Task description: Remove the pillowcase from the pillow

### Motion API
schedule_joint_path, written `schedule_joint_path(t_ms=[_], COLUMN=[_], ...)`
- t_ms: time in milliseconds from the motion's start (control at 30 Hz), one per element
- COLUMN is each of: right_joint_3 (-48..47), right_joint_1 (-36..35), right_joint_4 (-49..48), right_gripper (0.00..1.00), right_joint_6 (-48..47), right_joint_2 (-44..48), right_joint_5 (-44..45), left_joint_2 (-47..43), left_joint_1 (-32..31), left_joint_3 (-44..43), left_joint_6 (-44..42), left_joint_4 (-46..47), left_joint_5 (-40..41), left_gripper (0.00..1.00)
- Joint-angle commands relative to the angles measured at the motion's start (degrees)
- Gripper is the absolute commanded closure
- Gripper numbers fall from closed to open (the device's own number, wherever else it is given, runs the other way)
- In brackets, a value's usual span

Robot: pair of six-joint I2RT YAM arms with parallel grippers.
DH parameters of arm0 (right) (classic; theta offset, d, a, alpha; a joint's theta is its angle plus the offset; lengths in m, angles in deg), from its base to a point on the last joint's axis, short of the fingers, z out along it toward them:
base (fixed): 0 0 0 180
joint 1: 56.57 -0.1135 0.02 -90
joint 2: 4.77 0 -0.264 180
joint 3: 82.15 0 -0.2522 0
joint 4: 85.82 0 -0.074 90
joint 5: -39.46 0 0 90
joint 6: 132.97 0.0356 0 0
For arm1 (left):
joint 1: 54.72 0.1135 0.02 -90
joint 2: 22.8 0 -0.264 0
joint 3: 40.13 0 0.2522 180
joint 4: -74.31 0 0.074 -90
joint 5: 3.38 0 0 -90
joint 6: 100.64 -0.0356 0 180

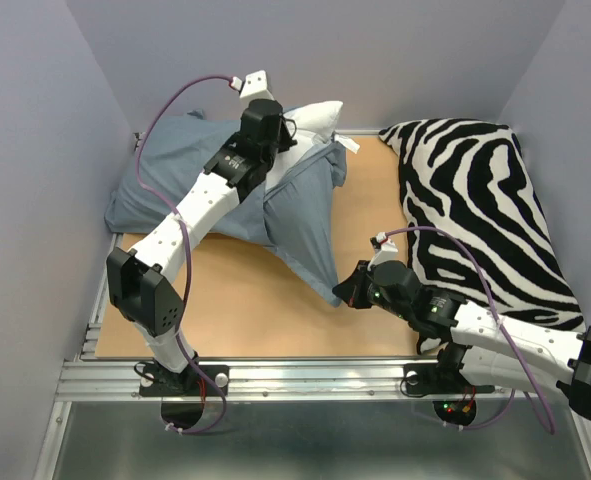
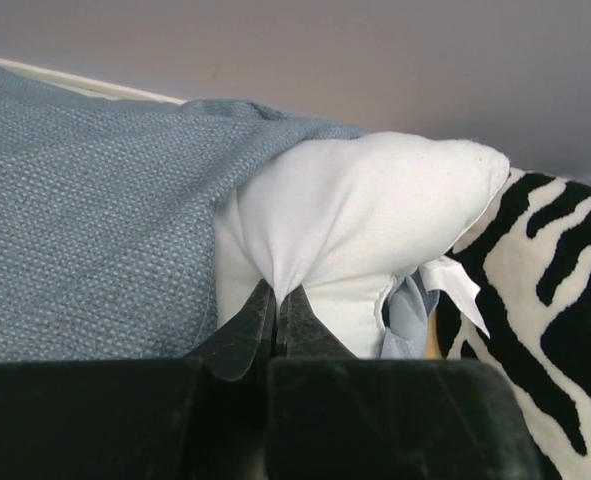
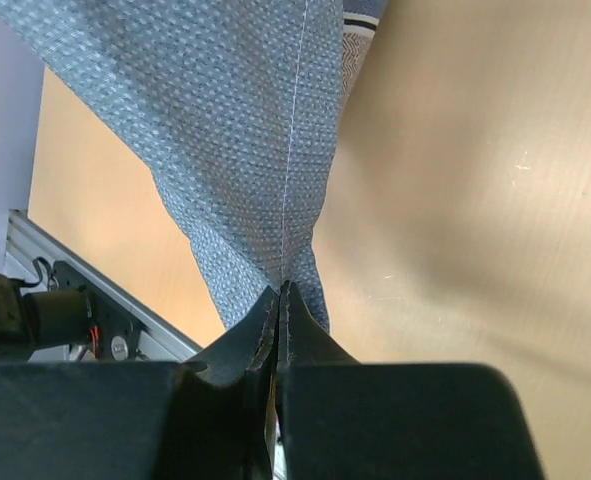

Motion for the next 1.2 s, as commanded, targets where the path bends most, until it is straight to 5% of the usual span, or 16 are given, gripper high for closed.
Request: schedule_joint_path(t_ms=[0,133,667,1167], right_joint_3=[3.74,5.68,7.97,8.32], right_joint_1=[-0.76,-0.76,-0.77,-0.85], right_joint_4=[3.46,5.04,8.38,13.65], right_gripper=[1.0,0.99,0.99,0.99], right_joint_6=[2.52,3.67,5.34,6.04], right_joint_2=[2.23,7.16,8.93,14.46], right_joint_5=[0.2,1.16,1.43,2.13], left_joint_2=[-0.68,2.75,9.78,14.27], left_joint_1=[5.93,9.27,23.51,29.4], left_joint_3=[-12.38,-21.09,-32.78,-34.9], left_joint_6=[-1.67,-2.29,1.58,3.51], left_joint_4=[4.86,0.54,-5.09,-7.72], left_joint_5=[-0.74,-3.47,-13.84,-17.88], left_gripper=[1.0,1.0,1.0,1.0])
